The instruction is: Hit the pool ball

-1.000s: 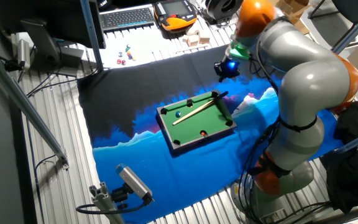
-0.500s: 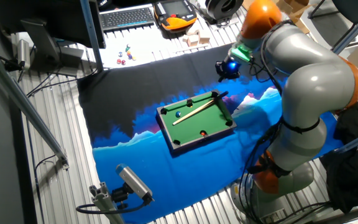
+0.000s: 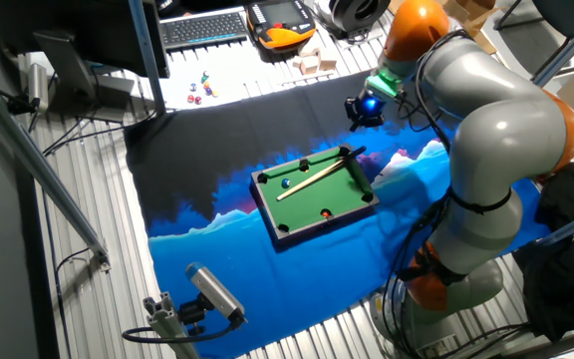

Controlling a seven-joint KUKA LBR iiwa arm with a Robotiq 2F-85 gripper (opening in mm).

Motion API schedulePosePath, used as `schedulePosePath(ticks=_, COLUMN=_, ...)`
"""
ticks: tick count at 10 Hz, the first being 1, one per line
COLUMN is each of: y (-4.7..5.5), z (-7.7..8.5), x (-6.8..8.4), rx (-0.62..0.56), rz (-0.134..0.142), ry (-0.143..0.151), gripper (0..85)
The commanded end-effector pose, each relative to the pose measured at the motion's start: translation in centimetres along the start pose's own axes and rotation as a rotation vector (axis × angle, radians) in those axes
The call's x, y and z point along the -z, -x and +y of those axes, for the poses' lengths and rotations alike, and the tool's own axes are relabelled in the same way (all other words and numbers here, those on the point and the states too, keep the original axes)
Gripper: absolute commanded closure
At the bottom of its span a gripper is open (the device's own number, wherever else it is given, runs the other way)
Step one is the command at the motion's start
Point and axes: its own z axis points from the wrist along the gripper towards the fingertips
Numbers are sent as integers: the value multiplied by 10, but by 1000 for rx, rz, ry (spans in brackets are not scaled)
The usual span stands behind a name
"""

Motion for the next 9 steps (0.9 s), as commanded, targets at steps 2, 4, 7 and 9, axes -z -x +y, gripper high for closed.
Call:
schedulePosePath(ticks=2, y=0, z=0, x=0, rx=-107, rz=15, ry=38, gripper=850)
schedulePosePath(ticks=4, y=0, z=1, x=-5, rx=-171, rz=9, ry=26, gripper=850)
schedulePosePath(ticks=7, y=-7, z=11, x=-25, rx=-238, rz=-99, ry=-106, gripper=680)
schedulePosePath(ticks=9, y=-9, z=14, x=-34, rx=-305, rz=-80, ry=-56, gripper=510)
